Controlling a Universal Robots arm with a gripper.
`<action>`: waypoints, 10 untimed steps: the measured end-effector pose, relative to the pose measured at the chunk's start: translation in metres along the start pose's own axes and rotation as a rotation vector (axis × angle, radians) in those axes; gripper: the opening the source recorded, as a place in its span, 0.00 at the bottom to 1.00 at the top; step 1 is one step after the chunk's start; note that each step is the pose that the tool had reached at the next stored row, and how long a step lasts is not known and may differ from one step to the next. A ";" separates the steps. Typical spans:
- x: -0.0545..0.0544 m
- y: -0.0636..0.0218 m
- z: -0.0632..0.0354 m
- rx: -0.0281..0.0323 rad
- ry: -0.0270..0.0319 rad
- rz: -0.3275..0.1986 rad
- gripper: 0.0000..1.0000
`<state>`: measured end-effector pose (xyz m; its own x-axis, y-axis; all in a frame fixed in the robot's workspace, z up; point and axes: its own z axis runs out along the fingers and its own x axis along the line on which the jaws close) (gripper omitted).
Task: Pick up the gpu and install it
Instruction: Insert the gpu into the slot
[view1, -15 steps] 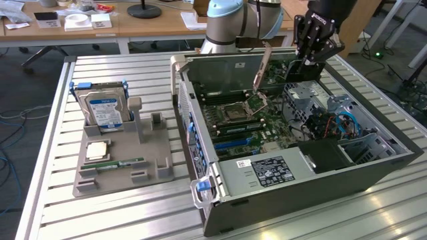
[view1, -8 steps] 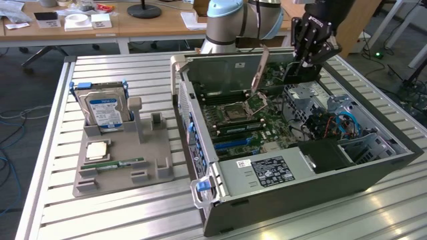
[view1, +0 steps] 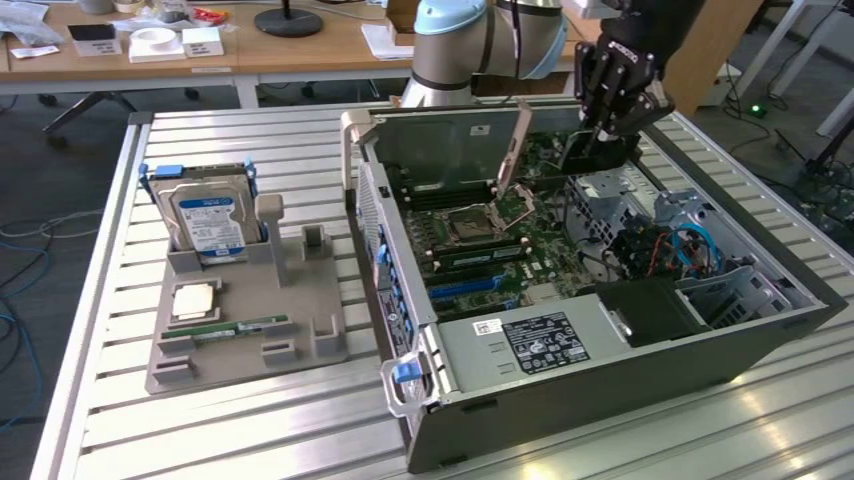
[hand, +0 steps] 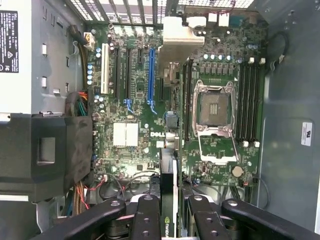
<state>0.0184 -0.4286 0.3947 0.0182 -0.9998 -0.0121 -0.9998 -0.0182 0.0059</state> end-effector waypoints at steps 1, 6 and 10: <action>0.000 0.0001 0.0001 0.0000 0.0004 -0.001 0.26; 0.001 0.0009 0.0005 0.0000 0.0015 -0.001 0.26; 0.003 0.0019 0.0006 0.0000 0.0026 -0.001 0.26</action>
<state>0.0165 -0.4312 0.3940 0.0193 -0.9998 -0.0095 -0.9998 -0.0194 0.0059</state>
